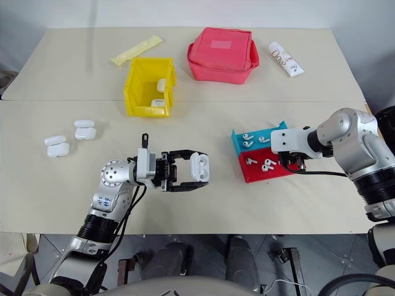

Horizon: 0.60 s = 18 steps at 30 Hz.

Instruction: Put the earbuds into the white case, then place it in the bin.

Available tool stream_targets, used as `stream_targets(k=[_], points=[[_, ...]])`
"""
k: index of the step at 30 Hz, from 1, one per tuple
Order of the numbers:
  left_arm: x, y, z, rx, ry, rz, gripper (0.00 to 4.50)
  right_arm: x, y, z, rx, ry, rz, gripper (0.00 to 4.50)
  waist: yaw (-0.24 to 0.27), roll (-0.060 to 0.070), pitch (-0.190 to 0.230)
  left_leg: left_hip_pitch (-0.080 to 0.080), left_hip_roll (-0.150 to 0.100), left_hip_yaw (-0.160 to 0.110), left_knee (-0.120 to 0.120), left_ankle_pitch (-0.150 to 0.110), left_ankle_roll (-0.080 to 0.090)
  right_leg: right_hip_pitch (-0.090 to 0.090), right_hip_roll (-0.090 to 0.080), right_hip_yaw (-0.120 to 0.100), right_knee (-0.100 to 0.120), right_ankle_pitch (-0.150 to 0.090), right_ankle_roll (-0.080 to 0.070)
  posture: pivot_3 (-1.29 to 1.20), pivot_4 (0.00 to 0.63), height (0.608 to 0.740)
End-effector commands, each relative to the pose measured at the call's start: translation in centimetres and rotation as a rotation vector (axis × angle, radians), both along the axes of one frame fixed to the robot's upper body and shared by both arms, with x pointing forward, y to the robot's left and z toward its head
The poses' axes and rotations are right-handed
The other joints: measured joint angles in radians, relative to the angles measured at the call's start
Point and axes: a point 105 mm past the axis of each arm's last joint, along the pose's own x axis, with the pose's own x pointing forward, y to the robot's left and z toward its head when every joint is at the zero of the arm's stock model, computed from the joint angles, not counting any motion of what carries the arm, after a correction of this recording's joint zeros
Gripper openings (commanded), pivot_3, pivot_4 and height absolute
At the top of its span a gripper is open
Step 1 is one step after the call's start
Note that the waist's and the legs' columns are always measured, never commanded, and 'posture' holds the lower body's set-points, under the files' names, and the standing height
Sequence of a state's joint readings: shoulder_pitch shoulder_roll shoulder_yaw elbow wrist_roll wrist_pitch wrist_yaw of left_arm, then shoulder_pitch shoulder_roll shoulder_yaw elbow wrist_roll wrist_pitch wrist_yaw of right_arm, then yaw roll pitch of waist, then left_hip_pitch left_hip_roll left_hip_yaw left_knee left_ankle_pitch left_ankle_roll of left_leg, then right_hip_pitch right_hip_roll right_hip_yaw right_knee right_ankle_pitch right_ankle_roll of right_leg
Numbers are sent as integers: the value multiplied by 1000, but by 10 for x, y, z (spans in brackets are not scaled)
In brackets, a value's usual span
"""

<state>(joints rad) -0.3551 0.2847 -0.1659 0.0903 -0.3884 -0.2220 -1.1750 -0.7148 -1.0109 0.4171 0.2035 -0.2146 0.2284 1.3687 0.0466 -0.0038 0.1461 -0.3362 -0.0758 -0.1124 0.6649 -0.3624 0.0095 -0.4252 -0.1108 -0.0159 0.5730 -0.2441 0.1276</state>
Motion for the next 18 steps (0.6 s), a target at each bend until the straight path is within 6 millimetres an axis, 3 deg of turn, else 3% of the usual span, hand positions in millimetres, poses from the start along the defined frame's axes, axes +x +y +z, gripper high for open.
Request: stream_targets(k=[1,7,11,18], points=[[-2,0,8,-22,-37,0,2779,5,1,16,50,-54,-25,444,0,0,0,0,0,0,0,0,0,0,0,0,0,0,0,0,150,740],[-1,-8,7,-35,-20,-28,2779,-7,16,56,330,-113,-129,444,5,0,0,0,0,0,0,0,0,0,0,0,0,0,0,0,150,740],[8,-14,10,-59,13,-47,2779,-40,38,82,644,-120,-169,444,16,0,0,-1,0,-2,1,0,0,1,-1,-1,-1,0,0,0,150,740],[21,-25,19,-91,76,-124,2779,-92,99,102,1159,-39,10,444,15,-1,0,0,0,-2,1,0,0,1,0,-1,0,0,0,0,150,740]])
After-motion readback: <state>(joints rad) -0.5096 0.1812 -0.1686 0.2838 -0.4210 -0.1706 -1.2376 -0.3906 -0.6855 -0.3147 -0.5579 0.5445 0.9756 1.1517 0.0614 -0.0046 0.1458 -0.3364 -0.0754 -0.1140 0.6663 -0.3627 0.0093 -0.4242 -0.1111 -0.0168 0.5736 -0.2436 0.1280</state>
